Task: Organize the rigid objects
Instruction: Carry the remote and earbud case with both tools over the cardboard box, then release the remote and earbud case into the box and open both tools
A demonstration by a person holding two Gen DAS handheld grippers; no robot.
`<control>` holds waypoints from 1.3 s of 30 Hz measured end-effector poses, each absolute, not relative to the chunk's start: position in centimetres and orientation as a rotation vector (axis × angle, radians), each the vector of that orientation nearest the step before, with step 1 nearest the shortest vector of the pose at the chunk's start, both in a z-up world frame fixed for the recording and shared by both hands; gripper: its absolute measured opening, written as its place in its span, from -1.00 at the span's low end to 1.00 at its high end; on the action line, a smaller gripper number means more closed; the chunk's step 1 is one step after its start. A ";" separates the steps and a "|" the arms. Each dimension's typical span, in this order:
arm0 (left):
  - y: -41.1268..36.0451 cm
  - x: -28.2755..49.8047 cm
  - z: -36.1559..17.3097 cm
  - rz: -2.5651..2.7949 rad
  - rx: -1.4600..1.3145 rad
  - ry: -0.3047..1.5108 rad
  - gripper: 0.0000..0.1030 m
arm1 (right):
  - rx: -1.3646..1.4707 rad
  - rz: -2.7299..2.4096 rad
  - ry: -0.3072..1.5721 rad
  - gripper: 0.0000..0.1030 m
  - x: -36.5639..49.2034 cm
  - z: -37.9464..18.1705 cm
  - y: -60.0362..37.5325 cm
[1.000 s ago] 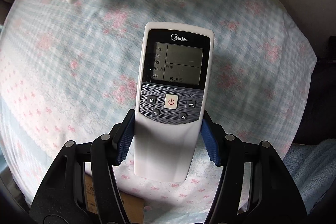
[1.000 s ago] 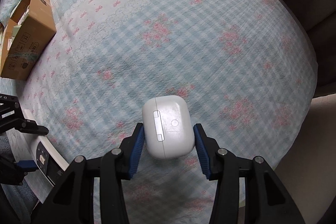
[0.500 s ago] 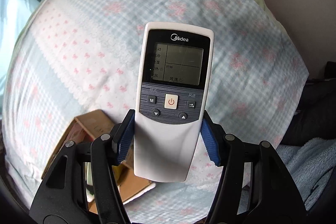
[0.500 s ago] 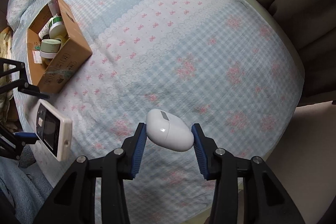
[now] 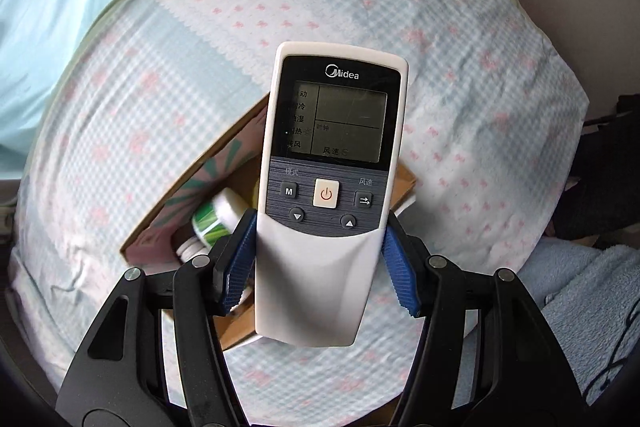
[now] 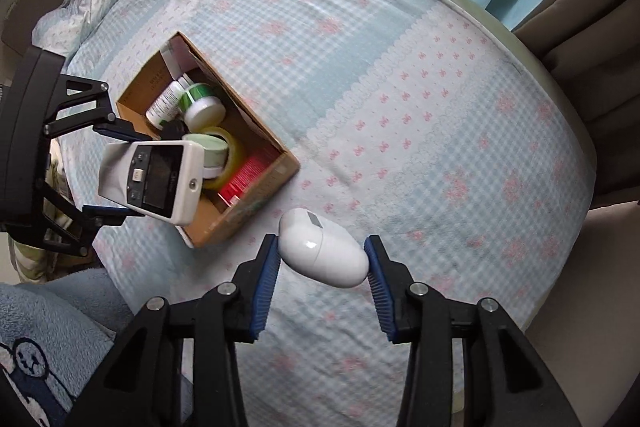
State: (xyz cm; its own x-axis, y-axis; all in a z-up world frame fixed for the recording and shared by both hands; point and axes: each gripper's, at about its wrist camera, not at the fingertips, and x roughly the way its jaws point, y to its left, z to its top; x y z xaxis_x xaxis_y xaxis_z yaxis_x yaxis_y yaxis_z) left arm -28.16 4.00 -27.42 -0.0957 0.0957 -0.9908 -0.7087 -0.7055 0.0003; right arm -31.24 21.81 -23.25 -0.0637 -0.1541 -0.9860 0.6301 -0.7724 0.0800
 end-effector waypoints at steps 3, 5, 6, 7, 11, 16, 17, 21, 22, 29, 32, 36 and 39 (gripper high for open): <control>-0.4 -28.3 -27.1 1.874 -1.617 0.706 0.10 | 1.682 -1.903 0.475 -0.23 -30.4 -22.7 17.8; -3.2 -28.6 -27.1 1.886 -1.624 0.704 0.10 | 1.691 -1.905 0.443 -0.23 -30.1 -22.9 15.4; -4.4 -28.9 -27.2 1.893 -1.629 0.699 0.10 | 1.696 -1.907 0.426 -0.23 -29.9 -23.1 14.3; -5.4 -29.1 -27.5 1.899 -1.633 0.696 0.10 | 1.703 -1.907 0.409 -0.23 -29.8 -23.3 13.3; -8.8 -30.0 -29.1 1.900 -1.648 0.692 0.10 | 1.740 -1.911 0.356 -0.23 -29.4 -24.9 10.3; -10.9 -30.5 -32.9 1.866 -1.652 0.705 0.10 | 1.829 -1.886 0.302 -0.23 -28.9 -28.7 8.6; -11.1 -30.6 -33.7 1.860 -1.651 0.705 0.10 | 1.851 -1.881 0.286 -0.23 -28.8 -29.7 8.5; -11.7 -30.7 -36.3 1.848 -1.661 0.665 0.10 | 1.938 -1.865 0.265 -0.23 -28.1 -33.4 8.2; -11.8 -30.7 -36.7 1.848 -1.661 0.658 0.10 | 1.960 -1.863 0.261 -0.23 -27.9 -34.2 8.1; -11.2 -31.2 -38.7 1.831 -1.659 0.618 0.10 | 2.075 -1.798 0.282 -0.23 -27.2 -38.7 8.5; -11.1 -31.3 -39.3 1.823 -1.668 0.600 0.09 | 2.108 -1.782 0.268 -0.24 -27.4 -39.8 8.6; -11.0 -31.3 -39.6 1.822 -1.670 0.587 0.09 | 2.136 -1.755 0.259 -0.25 -27.2 -40.9 8.5; -10.9 -31.4 -39.8 1.822 -1.681 0.574 0.09 | 2.155 -1.735 0.252 -0.27 -27.0 -41.5 8.4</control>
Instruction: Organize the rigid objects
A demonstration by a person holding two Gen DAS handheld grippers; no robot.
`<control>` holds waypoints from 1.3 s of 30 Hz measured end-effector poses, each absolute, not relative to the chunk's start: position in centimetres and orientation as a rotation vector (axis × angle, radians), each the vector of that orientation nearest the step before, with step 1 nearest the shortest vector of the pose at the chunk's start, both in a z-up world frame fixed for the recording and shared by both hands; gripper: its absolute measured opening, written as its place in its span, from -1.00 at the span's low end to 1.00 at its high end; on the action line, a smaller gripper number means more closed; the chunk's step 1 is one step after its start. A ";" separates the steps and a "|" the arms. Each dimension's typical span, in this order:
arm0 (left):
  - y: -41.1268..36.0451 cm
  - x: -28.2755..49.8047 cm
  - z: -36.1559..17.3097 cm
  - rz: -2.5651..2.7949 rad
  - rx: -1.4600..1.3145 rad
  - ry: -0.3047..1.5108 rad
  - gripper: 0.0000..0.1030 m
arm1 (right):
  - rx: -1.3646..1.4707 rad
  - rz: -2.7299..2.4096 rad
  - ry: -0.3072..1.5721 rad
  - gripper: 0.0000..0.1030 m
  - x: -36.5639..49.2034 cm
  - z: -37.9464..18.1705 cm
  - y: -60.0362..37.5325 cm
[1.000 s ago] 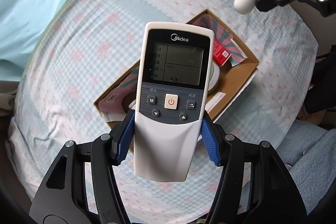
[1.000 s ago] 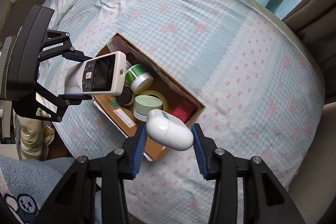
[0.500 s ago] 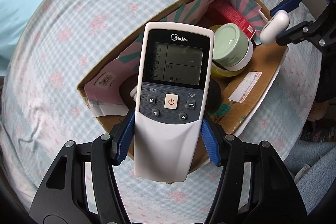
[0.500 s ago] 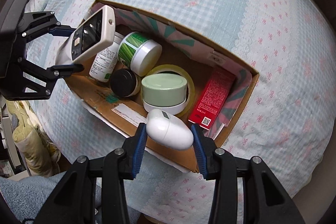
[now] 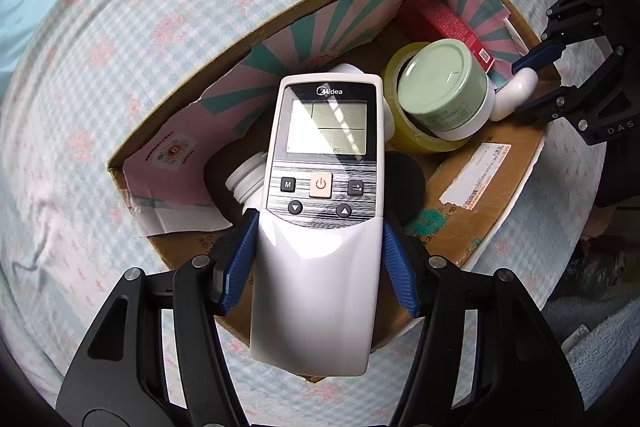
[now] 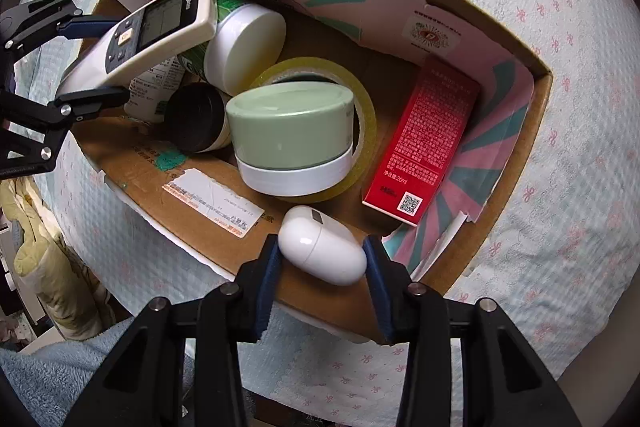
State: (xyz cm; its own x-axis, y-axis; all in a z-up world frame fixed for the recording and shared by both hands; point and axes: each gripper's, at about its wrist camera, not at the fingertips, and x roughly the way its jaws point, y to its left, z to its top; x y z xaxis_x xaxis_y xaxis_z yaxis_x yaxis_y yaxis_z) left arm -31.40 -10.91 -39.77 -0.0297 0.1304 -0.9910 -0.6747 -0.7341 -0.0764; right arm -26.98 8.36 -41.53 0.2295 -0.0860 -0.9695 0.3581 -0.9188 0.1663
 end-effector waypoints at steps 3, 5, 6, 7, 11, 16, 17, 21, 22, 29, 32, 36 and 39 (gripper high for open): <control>-11.0 -31.6 -39.5 1.843 -1.672 0.559 0.71 | 2.165 -1.753 0.246 -0.23 -27.0 -41.6 8.4; -11.1 -31.8 -38.8 1.872 -1.664 0.514 1.00 | 2.159 -1.765 0.213 0.14 -27.0 -41.3 8.5; -11.2 -31.9 -38.5 1.870 -1.662 0.482 1.00 | 2.162 -1.776 0.220 0.75 -27.0 -41.2 8.6; -11.2 -31.9 -38.3 1.876 -1.659 0.465 1.00 | 2.144 -1.783 0.209 0.91 -26.9 -40.9 8.6; -10.9 -31.7 -38.2 1.880 -1.664 0.476 1.00 | 2.126 -1.795 0.207 1.00 -26.1 -40.5 8.6; -10.8 -31.4 -38.6 1.870 -1.682 0.481 1.00 | 2.118 -1.806 0.203 1.00 -25.5 -40.5 8.7; -10.8 -31.4 -38.7 1.867 -1.687 0.477 1.00 | 2.121 -1.807 0.198 1.00 -25.5 -40.5 8.8; -10.9 -30.6 -38.1 1.874 -1.694 0.480 1.00 | 2.124 -1.821 0.191 0.99 -25.4 -40.3 8.9; -10.9 -30.5 -37.9 1.878 -1.695 0.484 1.00 | 2.124 -1.824 0.187 0.99 -25.5 -40.2 8.9; -10.8 -29.7 -34.2 1.937 -1.671 0.492 1.00 | 2.092 -1.865 0.155 1.00 -25.2 -37.4 9.0; -10.7 -29.2 -31.4 1.976 -1.645 0.480 1.00 | 2.059 -1.912 0.151 1.00 -25.0 -35.2 9.4; -10.2 -27.8 -26.4 2.061 -1.599 0.458 1.00 | 1.993 -1.991 0.102 1.00 -23.8 -30.9 8.0; -9.9 -26.3 -21.9 2.173 -1.578 0.402 1.00 | 1.915 -2.082 0.100 1.00 -22.7 -27.0 8.0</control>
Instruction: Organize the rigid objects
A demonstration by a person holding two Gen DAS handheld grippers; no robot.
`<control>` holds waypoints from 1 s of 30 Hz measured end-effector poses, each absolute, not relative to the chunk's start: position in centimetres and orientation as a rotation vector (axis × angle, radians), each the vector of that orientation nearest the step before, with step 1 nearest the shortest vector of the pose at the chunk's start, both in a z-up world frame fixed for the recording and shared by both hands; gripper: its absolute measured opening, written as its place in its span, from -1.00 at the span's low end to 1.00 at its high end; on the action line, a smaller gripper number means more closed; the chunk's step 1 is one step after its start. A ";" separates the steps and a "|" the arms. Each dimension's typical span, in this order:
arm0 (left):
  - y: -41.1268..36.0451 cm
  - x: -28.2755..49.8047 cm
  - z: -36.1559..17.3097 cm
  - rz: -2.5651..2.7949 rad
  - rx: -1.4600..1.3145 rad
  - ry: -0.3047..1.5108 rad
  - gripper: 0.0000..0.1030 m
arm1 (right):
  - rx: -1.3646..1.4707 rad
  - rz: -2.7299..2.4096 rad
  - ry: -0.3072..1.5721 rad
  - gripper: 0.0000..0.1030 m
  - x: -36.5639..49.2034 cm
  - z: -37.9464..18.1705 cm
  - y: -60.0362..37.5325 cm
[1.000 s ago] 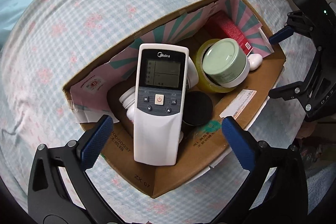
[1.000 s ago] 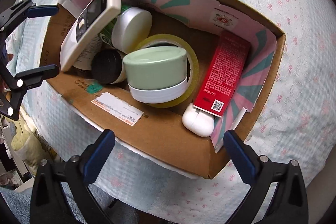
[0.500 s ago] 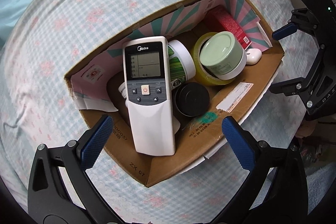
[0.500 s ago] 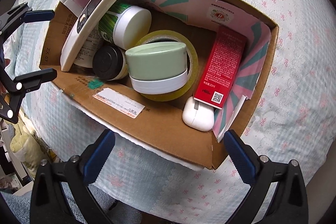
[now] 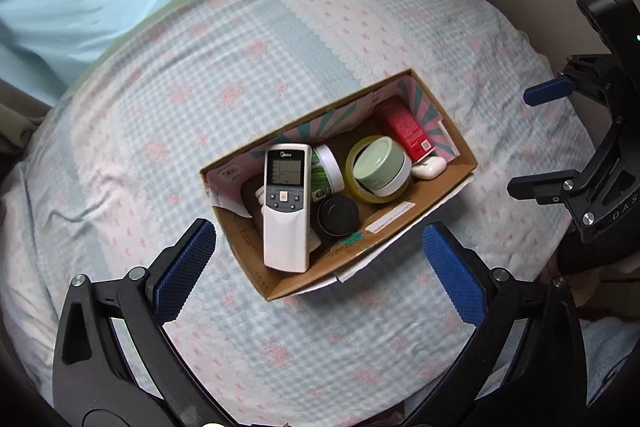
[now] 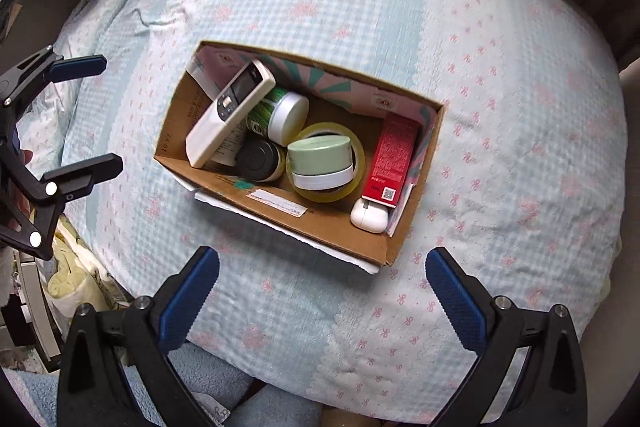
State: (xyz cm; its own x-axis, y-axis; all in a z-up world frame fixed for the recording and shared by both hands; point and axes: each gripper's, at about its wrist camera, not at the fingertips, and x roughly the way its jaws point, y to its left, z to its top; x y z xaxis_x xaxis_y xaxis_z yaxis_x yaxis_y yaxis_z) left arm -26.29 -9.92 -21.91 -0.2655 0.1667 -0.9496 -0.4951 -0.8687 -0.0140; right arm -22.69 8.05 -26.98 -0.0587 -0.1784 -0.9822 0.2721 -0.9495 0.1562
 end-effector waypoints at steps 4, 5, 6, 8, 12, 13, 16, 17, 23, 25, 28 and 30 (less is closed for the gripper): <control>-9.7 -23.0 -15.2 2.355 -1.522 0.225 1.00 | 1.772 -2.274 0.076 1.00 -20.3 -19.9 9.5; -9.7 -22.0 -13.5 2.403 -1.501 0.173 1.00 | 1.736 -2.326 0.053 0.99 -19.6 -18.0 10.2; -9.6 -21.1 -11.8 2.454 -1.475 0.124 1.00 | 1.693 -2.379 0.031 0.99 -18.8 -16.1 10.9; -9.3 -19.1 -8.7 2.555 -1.411 0.045 1.00 | 1.598 -2.484 -0.023 1.00 -17.3 -12.2 12.3; -8.3 -15.4 -3.6 2.707 -1.277 -0.059 1.00 | 1.440 -2.650 -0.126 1.00 -14.1 -6.1 15.0; -7.9 -14.6 -2.6 2.734 -1.254 -0.074 1.00 | 1.405 -2.683 -0.144 1.00 -13.3 -4.9 15.5; -6.7 -12.1 -0.3 2.788 -1.175 -0.116 1.00 | 1.326 -2.754 -0.152 1.00 -11.3 -2.4 16.7; -6.4 -11.2 0.3 2.802 -1.149 -0.122 1.00 | 1.299 -2.786 -0.149 1.00 -10.5 -1.5 17.0; -4.7 -8.1 1.9 2.840 -1.046 -0.113 1.00 | 1.181 -2.918 -0.068 0.99 -6.6 0.0 17.4; -4.5 -7.4 2.3 2.856 -1.015 -0.101 1.00 | 1.152 -2.931 -0.067 0.99 -6.0 0.0 17.5; -3.7 -6.9 2.8 2.868 -0.991 -0.068 1.00 | 1.134 -2.949 -0.069 0.99 -5.6 0.1 17.9; -3.2 -6.6 3.1 2.866 -0.981 -0.049 1.00 | 1.127 -2.964 -0.074 0.99 -5.2 0.3 18.3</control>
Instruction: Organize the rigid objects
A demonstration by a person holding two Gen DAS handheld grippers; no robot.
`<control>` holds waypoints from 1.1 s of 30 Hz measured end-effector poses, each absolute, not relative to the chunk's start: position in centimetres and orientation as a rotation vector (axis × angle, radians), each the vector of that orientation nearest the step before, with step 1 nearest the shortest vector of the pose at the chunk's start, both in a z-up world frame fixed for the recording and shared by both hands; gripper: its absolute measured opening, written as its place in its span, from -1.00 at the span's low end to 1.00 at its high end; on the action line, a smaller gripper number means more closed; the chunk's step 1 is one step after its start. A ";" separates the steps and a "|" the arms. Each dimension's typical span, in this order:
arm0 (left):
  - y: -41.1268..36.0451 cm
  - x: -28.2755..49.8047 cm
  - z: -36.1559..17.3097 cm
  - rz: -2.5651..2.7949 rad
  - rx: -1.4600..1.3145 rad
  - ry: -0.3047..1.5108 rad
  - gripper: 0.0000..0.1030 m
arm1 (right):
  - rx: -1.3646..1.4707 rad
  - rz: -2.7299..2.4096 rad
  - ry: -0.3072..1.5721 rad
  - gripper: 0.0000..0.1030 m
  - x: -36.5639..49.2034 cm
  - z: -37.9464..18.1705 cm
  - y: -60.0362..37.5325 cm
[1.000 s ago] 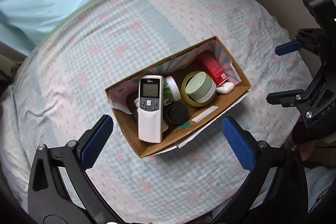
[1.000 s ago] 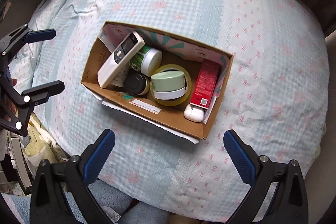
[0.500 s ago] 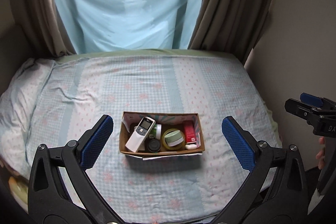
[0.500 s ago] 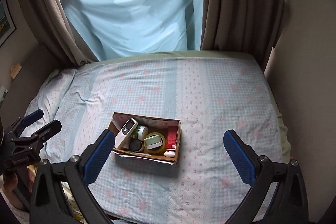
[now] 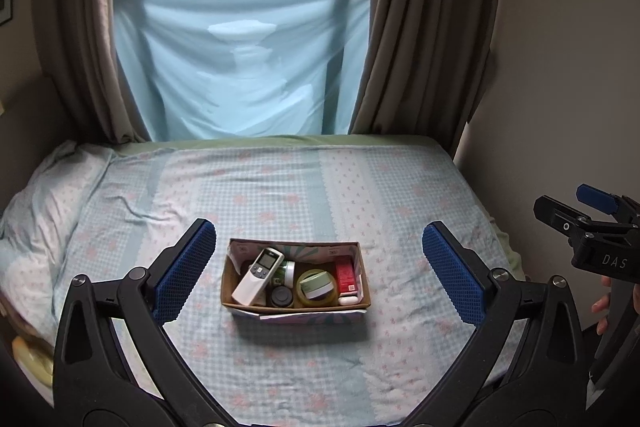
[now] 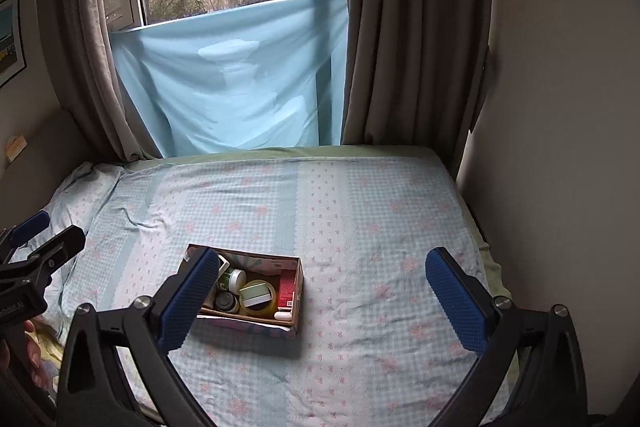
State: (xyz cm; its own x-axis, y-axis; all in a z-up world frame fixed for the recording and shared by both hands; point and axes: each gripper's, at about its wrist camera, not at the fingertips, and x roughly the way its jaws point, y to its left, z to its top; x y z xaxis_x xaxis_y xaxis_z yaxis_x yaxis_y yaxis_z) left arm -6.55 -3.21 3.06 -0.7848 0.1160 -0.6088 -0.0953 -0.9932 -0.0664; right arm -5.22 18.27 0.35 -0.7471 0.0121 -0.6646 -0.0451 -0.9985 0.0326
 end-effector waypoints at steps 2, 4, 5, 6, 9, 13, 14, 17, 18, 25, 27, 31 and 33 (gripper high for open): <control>-2.7 -6.3 3.2 2.871 -0.961 -0.029 1.00 | -1.086 2.902 0.075 0.99 -4.8 0.6 18.5; -2.3 -6.4 3.2 2.872 -0.951 -0.021 1.00 | -1.079 2.902 0.061 0.99 -4.5 0.7 18.6; -2.1 -6.3 3.3 2.871 -0.949 -0.018 1.00 | -1.076 2.904 0.064 0.99 -4.4 0.8 18.7; -2.0 -6.3 3.3 2.872 -0.947 -0.013 1.00 | -1.068 2.905 0.069 0.99 -4.3 0.9 18.8; -1.6 -6.2 3.4 2.879 -0.945 0.005 1.00 | -1.046 2.910 0.067 0.99 -4.0 1.2 19.0; -1.4 -6.0 3.6 2.886 -0.934 0.003 1.00 | -1.026 2.918 0.058 0.99 -3.9 1.5 18.9; -1.3 -5.9 3.7 2.889 -0.932 0.003 1.00 | -1.022 2.918 0.053 0.99 -3.9 1.5 18.9; -1.3 -5.8 3.9 2.898 -0.925 0.003 1.00 | -1.014 2.922 0.056 0.99 -3.8 1.7 19.0; -1.3 -5.8 4.0 2.903 -0.929 0.007 1.00 | -1.013 2.921 0.053 0.99 -3.9 1.7 19.0; -1.1 -6.0 4.0 2.910 -0.933 0.011 1.00 | -1.004 2.915 0.052 0.99 -4.1 1.7 19.2; -1.1 -6.1 4.0 2.913 -0.927 0.009 1.00 | -1.004 2.914 0.052 0.99 -4.2 1.7 19.2; -1.2 -6.3 4.1 2.914 -0.924 0.003 1.00 | -0.998 2.911 0.057 0.99 -4.3 1.7 19.2; -1.3 -6.4 4.2 2.919 -0.922 -0.002 1.00 | -0.994 2.911 0.059 0.99 -4.4 1.7 19.2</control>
State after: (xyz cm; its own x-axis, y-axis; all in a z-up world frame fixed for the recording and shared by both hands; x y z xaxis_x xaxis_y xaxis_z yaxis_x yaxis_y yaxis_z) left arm -6.35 -1.25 4.17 -0.8156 0.0772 -0.5734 -0.0765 -0.9967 -0.0253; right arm -4.36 19.22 1.71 -0.7892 0.0489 -0.6122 -0.0737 -0.9972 0.0153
